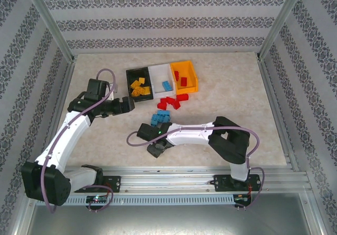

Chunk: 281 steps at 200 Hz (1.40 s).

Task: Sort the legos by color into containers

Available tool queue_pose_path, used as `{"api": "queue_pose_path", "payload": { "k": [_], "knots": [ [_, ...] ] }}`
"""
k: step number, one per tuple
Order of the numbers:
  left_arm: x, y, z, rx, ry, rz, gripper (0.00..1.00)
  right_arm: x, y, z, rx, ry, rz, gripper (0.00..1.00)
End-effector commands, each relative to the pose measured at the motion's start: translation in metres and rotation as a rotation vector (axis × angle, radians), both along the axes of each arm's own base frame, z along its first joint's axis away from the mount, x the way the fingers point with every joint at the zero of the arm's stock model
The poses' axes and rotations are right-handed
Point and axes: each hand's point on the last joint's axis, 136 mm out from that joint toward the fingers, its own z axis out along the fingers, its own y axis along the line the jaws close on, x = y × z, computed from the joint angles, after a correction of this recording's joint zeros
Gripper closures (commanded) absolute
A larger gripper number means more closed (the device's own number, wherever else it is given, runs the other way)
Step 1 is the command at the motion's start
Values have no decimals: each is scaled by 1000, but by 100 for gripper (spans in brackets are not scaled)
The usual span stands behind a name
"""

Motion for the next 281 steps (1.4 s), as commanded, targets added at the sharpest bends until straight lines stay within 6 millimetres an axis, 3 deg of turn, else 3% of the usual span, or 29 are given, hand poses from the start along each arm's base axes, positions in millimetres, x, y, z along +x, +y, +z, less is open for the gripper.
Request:
{"api": "queue_pose_path", "payload": {
  "k": [1,27,58,109,155,194,239,264,281],
  "knots": [
    [-8,9,1,22,3,-9,5,6,3,-2,12,13,-20,57],
    [-8,13,-2,10,8,-1,5,7,5,3,40,19,-46,69],
    [-8,18,-8,11,15,7,5,14,2,18,111,35,-102,71],
    [-5,25,-10,-21,-12,29,4,50,-4,73,377,101,-268,70],
    [-2,18,-8,-109,-69,-3,4,111,3,114,604,191,-448,70],
    [-3,13,-8,-135,-77,-27,4,177,30,145,708,187,-511,70],
    [-7,15,-13,-119,-77,-31,4,260,46,155,752,158,-573,69],
    [-7,15,-15,-118,-70,-23,4,299,48,149,766,130,-618,62],
    [-8,17,-18,-105,-69,-19,4,314,56,149,798,141,-613,45]
  ]
}}
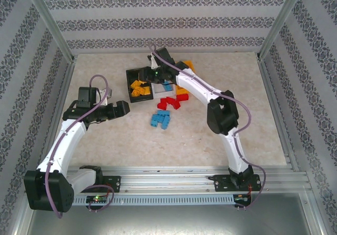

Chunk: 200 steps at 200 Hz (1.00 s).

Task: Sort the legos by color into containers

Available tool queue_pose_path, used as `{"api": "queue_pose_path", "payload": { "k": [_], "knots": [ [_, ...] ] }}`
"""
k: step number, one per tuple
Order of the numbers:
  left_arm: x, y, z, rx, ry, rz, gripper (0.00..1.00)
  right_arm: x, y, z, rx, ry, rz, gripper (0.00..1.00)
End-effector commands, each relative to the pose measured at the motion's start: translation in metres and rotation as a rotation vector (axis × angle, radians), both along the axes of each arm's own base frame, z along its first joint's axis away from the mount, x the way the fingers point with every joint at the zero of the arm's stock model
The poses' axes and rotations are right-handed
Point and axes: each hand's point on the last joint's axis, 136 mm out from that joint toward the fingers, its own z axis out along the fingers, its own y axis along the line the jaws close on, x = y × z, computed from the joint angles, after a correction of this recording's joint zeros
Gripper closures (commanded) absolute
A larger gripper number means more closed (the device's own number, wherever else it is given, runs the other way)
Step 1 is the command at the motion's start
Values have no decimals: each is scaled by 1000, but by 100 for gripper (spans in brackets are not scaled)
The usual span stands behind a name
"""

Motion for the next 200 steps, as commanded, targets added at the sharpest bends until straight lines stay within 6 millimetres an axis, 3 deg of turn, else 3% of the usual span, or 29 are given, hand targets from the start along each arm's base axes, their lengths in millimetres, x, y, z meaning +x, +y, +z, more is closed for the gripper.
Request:
{"api": "queue_pose_path", "payload": {
  "k": [1,19,47,69,92,118,141,174,200],
  "knots": [
    [2,5,0,20,-33,3,4,11,3,-9,15,49,-1,45],
    [2,5,0,22,-35,3,4,16,8,-8,22,44,9,37],
    [2,3,-2,8,-27,-3,4,7,2,-5,25,51,5,35],
    [2,1,-2,2,-32,-15,4,-16,-15,6,2,34,-12,35],
    [1,-8,-3,-15,-37,-49,2,-51,-48,10,-89,10,-31,34],
    [-9,-33,-16,8,27,-146,0,-93,-91,-27,-211,77,-36,34],
    [-28,-57,-36,158,119,-267,0,-128,-130,-54,-252,144,-82,34],
    [-44,-68,-53,295,212,-322,0,-176,-150,-90,-245,209,-104,35],
    [-45,-84,-61,341,219,-353,0,-192,-149,-111,-237,255,-98,36]
  ]
}}
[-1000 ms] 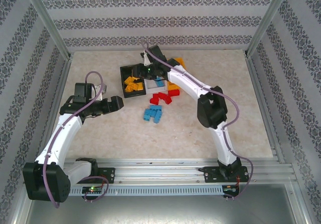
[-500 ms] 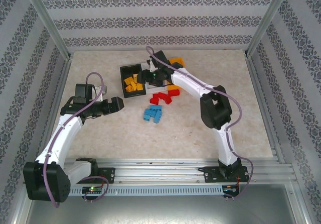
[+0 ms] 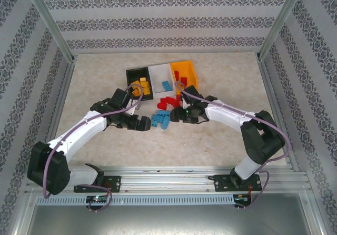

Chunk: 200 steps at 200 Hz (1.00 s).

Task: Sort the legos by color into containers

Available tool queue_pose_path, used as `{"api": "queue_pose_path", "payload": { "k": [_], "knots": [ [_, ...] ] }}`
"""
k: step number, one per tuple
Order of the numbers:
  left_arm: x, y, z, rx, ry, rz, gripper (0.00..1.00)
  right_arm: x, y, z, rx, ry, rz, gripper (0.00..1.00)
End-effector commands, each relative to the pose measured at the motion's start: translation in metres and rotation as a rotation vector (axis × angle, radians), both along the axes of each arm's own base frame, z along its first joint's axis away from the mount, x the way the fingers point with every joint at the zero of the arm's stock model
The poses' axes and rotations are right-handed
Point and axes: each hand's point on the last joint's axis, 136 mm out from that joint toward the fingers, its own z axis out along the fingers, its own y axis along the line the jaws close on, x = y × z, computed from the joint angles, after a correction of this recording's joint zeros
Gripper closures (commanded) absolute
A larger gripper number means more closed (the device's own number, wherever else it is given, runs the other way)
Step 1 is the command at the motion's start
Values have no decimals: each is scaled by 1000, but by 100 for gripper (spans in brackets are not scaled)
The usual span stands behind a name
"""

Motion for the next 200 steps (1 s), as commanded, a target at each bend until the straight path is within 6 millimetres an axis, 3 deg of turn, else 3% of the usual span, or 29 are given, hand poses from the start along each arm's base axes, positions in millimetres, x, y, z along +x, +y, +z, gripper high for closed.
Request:
{"api": "queue_pose_path", "payload": {
  "k": [1,43,74,118,154,200],
  "knots": [
    [-4,-1,-7,106,16,-11,0,1,10,1,55,-35,-22,36],
    [9,-20,-20,157,-6,8,2,2,23,-3,81,-27,-10,37],
    [14,-18,-31,170,0,48,6,8,41,1,84,-30,30,37],
    [13,-14,-33,184,1,60,7,8,62,-12,18,-8,97,38],
    [13,-12,-31,191,-6,54,7,10,65,-26,-44,13,109,41],
    [11,-11,-35,185,-1,55,7,9,52,-37,-91,32,83,62]
  ]
}}
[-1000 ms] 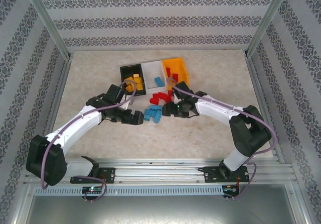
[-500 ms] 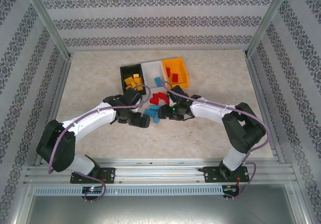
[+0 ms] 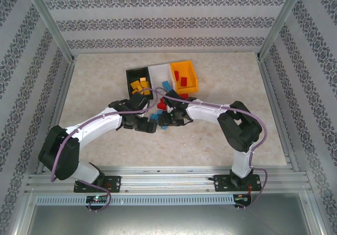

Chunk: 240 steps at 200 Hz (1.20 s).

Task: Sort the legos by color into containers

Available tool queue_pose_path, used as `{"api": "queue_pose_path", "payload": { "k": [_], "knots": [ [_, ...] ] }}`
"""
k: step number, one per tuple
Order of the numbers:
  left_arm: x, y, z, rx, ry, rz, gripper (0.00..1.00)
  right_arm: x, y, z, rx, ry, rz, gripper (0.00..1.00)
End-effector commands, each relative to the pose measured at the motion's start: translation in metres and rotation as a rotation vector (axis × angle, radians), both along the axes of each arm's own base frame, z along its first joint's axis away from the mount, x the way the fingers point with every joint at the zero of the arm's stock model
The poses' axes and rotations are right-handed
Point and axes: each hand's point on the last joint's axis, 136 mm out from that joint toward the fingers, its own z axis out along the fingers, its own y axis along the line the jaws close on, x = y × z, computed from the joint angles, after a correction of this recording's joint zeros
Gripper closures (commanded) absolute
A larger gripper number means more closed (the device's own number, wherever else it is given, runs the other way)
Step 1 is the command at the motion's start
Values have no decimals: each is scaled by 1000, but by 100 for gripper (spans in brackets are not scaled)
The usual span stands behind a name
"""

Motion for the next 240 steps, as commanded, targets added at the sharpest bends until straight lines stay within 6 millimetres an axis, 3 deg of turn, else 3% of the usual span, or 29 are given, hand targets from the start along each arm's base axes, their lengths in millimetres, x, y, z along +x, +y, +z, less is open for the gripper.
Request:
{"api": "queue_pose_path", "payload": {
  "k": [1,55,80,106,154,191,212,240],
  "knots": [
    [-1,3,-1,1,-8,14,7,1,-13,-7,-57,8,-17,62],
    [-4,7,1,-1,-22,18,7,-6,-34,16,-47,-48,-56,82],
    [-5,10,3,-8,-30,26,7,-6,-40,36,-25,-87,-68,83],
    [-9,16,8,-17,-43,42,7,4,-30,65,41,-137,-59,82],
    [-30,28,27,-121,-99,104,7,56,22,101,168,-164,0,82],
    [-57,32,31,-208,-76,135,6,111,65,128,236,-241,20,83],
    [-69,38,25,-215,-58,159,6,142,79,129,222,-273,14,83],
    [-71,40,26,-231,-63,185,6,170,95,124,228,-299,1,83]
  ]
}}
